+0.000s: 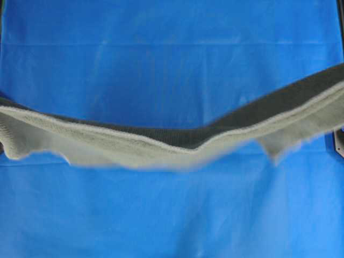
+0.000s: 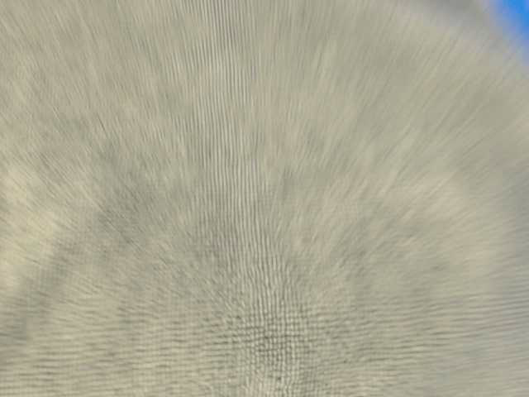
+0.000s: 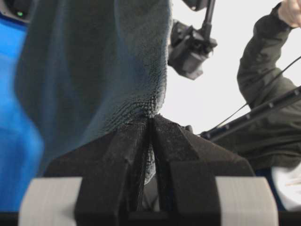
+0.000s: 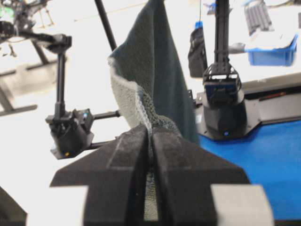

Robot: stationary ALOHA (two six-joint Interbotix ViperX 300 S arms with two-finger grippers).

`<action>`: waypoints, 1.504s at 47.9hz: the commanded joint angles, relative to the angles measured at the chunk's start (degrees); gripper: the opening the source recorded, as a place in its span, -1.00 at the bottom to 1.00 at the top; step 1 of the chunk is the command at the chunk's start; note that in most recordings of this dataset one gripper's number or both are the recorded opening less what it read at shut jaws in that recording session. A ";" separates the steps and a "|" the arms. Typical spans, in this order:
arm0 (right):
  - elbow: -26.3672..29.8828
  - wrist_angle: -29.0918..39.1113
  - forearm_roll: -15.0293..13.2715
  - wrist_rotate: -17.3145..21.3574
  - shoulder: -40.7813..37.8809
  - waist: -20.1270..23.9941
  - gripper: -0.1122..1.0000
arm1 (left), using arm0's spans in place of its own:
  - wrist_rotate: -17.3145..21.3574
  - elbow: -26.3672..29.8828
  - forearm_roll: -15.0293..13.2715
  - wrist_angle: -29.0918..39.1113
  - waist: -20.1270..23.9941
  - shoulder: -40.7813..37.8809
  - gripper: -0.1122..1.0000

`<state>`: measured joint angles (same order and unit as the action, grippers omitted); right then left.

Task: Fold a large towel.
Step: 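Lift the towel with both grippers and stretch it apart in the air, then lay the stretched towel flat on the table with both grippers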

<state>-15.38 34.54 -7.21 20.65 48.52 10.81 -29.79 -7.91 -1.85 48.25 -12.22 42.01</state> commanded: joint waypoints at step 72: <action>-38.41 13.71 -5.80 11.34 -7.38 -18.28 -0.77 | 19.60 -37.71 -0.62 -17.49 17.14 -22.24 -0.77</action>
<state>-52.03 49.48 -15.73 31.90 42.45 -10.63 -8.35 -44.38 -2.46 33.57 7.29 21.09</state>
